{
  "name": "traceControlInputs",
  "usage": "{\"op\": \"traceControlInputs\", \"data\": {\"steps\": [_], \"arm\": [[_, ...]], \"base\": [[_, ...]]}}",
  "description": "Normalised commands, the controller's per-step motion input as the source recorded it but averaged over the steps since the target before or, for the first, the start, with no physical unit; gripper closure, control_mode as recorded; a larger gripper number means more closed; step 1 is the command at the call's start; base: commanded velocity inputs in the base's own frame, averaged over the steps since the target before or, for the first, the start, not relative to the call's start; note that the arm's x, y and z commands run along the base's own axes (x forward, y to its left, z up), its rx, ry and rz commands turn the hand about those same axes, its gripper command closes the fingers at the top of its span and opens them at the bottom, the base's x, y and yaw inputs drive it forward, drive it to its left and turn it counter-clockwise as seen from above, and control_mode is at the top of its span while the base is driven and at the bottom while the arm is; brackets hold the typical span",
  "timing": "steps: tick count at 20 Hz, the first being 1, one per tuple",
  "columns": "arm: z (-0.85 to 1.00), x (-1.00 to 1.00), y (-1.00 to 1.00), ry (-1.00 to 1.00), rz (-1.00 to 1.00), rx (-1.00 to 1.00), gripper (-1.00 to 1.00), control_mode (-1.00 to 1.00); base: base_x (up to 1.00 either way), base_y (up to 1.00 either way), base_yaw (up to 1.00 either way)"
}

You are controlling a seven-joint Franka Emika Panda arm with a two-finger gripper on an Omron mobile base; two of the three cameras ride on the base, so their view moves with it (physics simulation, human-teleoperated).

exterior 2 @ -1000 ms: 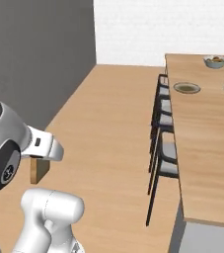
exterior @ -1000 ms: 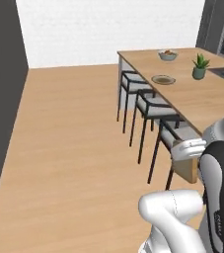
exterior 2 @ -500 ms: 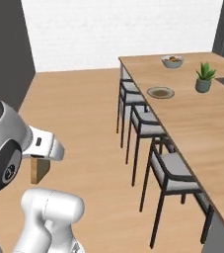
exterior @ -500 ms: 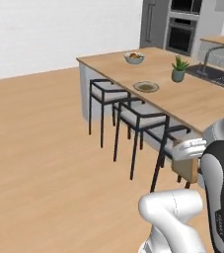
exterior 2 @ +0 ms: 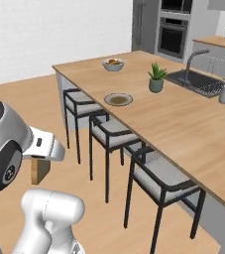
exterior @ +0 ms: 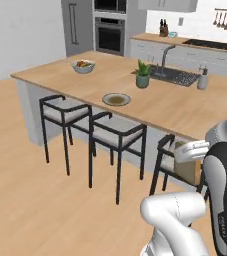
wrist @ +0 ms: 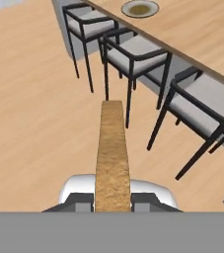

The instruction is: Start the toaster. Once the lever pops up, take the bread to the plate on the dining counter.

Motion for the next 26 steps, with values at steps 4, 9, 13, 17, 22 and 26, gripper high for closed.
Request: {"op": "traceControlInputs", "data": {"steps": [4, 9, 13, 17, 22, 26], "arm": [[0.00, 0.00, 0.00, 0.00, 0.00, 0.00, 1.00, 1.00], [0.00, 0.00, 0.00, 0.00, 0.00, 0.00, 1.00, 1.00], [0.00, 0.00, 0.00, 0.00, 0.00, 0.00, 1.00, 1.00], [0.00, 0.00, 0.00, 0.00, 0.00, 0.00, 1.00, 1.00], [0.00, 0.00, 0.00, 0.00, 0.00, 0.00, 1.00, 1.00], [0.00, 0.00, 0.00, 0.00, 0.00, 0.00, 1.00, 1.00]], "base": [[0.83, 0.93, -0.64], [0.72, 1.00, -0.58], [0.76, 1.00, -0.55], [0.74, 0.98, -0.52], [0.67, 0.89, -0.50], [0.67, 0.73, -0.41]]}}
